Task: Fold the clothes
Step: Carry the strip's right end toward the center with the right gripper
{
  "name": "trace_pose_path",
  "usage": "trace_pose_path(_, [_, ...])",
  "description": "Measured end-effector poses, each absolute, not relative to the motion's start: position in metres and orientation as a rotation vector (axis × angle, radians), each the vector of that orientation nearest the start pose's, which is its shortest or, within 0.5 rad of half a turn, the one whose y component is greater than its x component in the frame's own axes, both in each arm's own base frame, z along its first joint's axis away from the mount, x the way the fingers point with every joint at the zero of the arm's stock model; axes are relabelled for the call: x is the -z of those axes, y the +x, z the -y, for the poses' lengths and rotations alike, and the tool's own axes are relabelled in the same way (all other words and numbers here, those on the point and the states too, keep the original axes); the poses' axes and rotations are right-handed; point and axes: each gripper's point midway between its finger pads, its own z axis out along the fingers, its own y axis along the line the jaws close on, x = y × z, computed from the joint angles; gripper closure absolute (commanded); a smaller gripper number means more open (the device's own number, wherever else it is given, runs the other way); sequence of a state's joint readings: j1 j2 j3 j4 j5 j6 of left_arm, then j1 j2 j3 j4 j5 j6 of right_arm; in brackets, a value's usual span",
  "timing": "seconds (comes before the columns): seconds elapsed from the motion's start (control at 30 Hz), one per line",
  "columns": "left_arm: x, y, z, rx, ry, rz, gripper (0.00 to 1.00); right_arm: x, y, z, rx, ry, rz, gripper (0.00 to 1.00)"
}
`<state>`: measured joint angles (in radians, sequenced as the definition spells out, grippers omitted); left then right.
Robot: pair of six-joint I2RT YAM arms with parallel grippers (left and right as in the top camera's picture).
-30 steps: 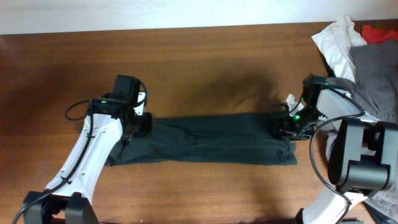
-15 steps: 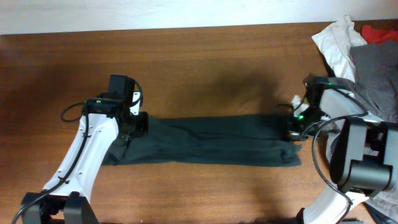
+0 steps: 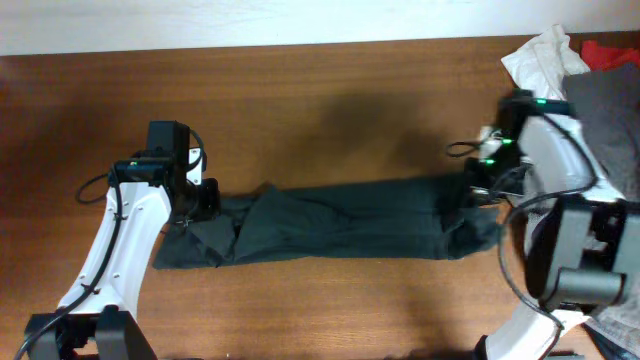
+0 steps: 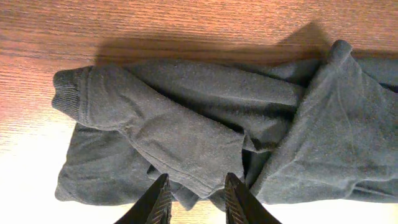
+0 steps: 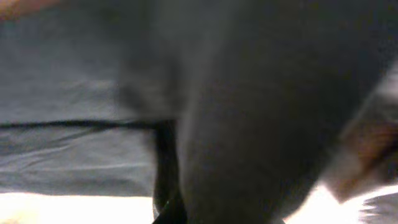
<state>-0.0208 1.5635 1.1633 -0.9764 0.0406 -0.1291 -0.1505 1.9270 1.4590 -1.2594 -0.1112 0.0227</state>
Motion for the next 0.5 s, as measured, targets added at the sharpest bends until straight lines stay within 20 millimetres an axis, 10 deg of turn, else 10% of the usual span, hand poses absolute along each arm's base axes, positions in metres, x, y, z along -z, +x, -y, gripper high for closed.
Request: trace_pose_path(0.5, [-0.096, 0.314, 0.019, 0.127, -0.150, -2.948, 0.71, -0.059, 0.321, -0.134, -0.145, -0.254, -3.195, 0.96])
